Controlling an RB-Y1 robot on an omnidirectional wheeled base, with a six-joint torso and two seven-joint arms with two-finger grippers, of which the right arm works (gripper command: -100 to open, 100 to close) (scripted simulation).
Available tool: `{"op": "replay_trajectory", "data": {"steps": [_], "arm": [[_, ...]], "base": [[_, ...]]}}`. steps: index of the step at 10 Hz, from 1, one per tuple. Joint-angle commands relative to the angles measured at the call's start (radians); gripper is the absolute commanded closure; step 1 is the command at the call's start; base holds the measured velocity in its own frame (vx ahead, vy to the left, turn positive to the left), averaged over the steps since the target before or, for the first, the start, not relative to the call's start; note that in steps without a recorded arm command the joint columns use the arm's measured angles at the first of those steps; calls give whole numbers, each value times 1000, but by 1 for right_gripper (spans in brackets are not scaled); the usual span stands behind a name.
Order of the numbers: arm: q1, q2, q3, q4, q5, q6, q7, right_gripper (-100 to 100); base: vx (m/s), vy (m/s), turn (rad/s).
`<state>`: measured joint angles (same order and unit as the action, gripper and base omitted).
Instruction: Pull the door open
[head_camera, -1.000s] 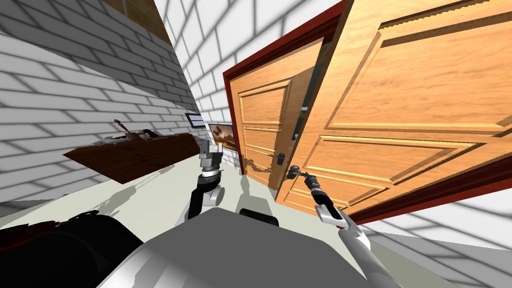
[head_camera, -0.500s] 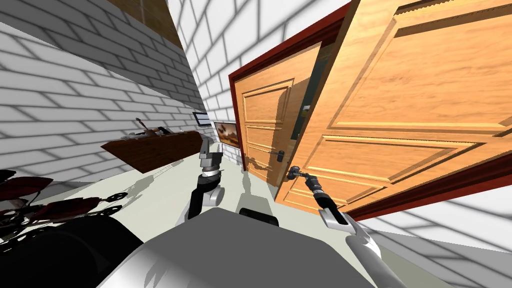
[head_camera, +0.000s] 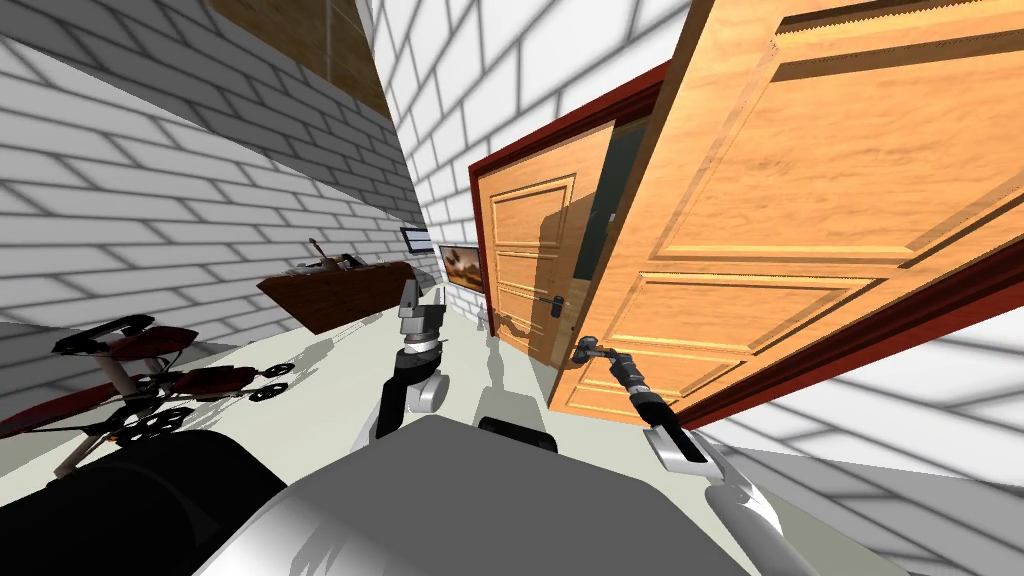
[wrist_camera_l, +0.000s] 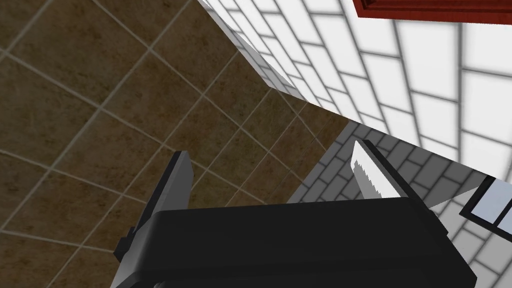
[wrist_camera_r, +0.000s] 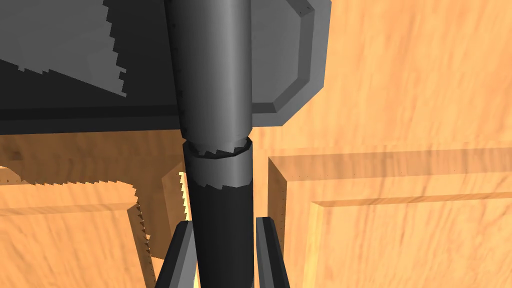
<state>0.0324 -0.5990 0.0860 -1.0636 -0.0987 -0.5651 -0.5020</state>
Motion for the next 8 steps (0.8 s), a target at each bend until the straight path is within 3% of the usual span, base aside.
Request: {"op": "replay_trajectory", "data": {"steps": [1,2,8], "arm": [[13,6,11,-28,2,2,-2,100],[9,-1,3,-12,1,3,-2,100],[82,-77,56,-35,8,-112,-69,100]], "base": [[-95,-32,4],[-37,-17,-27],[-188,-86,128]]}}
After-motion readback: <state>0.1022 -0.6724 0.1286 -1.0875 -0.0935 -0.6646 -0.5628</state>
